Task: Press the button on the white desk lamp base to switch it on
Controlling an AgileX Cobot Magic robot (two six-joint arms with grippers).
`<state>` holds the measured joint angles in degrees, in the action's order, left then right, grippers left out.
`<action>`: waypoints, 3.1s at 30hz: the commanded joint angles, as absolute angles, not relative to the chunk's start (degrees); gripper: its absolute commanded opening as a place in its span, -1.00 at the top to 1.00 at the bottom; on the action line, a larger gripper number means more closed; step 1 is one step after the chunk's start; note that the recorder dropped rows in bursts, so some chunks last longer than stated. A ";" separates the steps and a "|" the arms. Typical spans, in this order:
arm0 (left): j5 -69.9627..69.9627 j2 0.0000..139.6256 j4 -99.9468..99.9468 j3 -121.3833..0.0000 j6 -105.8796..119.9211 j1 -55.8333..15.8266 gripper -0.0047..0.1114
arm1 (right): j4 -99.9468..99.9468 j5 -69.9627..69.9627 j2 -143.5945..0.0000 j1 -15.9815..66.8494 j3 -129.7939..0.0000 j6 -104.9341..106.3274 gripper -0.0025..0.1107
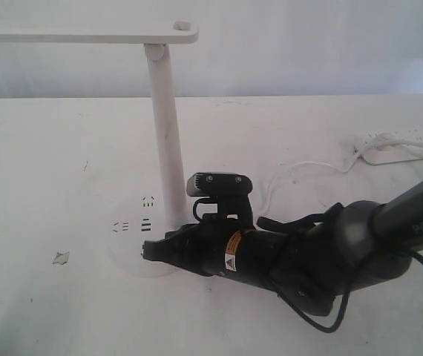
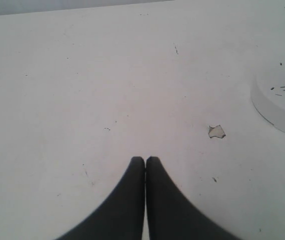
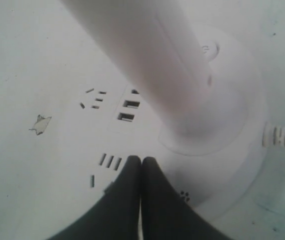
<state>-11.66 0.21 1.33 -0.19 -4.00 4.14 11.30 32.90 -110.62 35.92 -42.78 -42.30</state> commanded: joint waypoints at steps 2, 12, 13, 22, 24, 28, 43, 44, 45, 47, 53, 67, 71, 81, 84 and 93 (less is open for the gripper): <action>-11.56 0.00 1.27 0.00 -3.98 3.82 0.92 | 9.73 33.45 -111.06 35.95 -42.80 -41.98 0.96; -11.56 0.00 1.27 0.00 -3.98 3.82 0.92 | 9.57 33.03 -111.06 35.95 -42.80 -41.98 0.96; -11.56 0.00 1.27 0.00 -3.98 3.82 0.92 | 9.57 32.99 -111.28 35.95 -42.80 -41.98 0.96; -11.56 0.00 1.27 0.00 -3.98 3.82 0.92 | 7.57 31.70 -114.06 35.95 -42.84 -42.79 0.96; -11.56 0.00 1.27 0.00 -3.98 3.82 0.92 | 7.57 32.16 -114.06 35.95 -42.84 -44.20 0.96; -11.56 0.00 1.27 0.00 -3.98 3.82 0.92 | 7.57 32.17 -114.06 35.95 -42.84 -44.20 0.96; -11.56 0.00 1.27 0.00 -3.98 3.82 0.92 | 10.96 46.02 -113.58 35.95 -42.74 -43.45 0.96; -11.56 0.00 1.27 0.00 -3.98 3.82 0.92 | 12.55 47.41 -113.48 35.95 -42.74 -43.44 0.96; -11.56 0.00 1.27 0.00 -3.98 3.82 0.92 | 14.29 48.81 -113.35 35.95 -42.63 -42.99 0.96; -11.56 0.00 1.27 0.00 -3.98 3.82 0.92 | 18.90 51.96 -112.90 35.95 -42.55 -42.45 0.96; -11.56 0.00 1.27 0.00 -3.98 3.82 0.92 | 28.71 59.86 -111.02 35.95 -40.78 -42.31 0.96; -11.56 0.00 1.27 0.00 -3.98 3.82 0.92 | 27.55 69.96 -98.27 35.95 -21.44 -28.18 0.96; -11.56 0.00 1.27 0.00 -3.98 3.82 0.92 | 22.52 69.96 -90.13 35.95 -14.61 -21.49 0.96; -11.56 0.00 1.27 0.00 -3.98 3.82 0.92 | -11.94 69.96 -66.59 35.95 0.00 0.00 0.96; -11.56 0.00 1.27 0.00 -3.98 3.82 0.92 | -16.93 64.29 -59.81 35.95 0.00 3.41 0.96; -11.56 0.00 1.27 0.00 -3.98 3.82 0.92 | -19.65 49.82 -43.60 35.95 0.00 14.69 0.96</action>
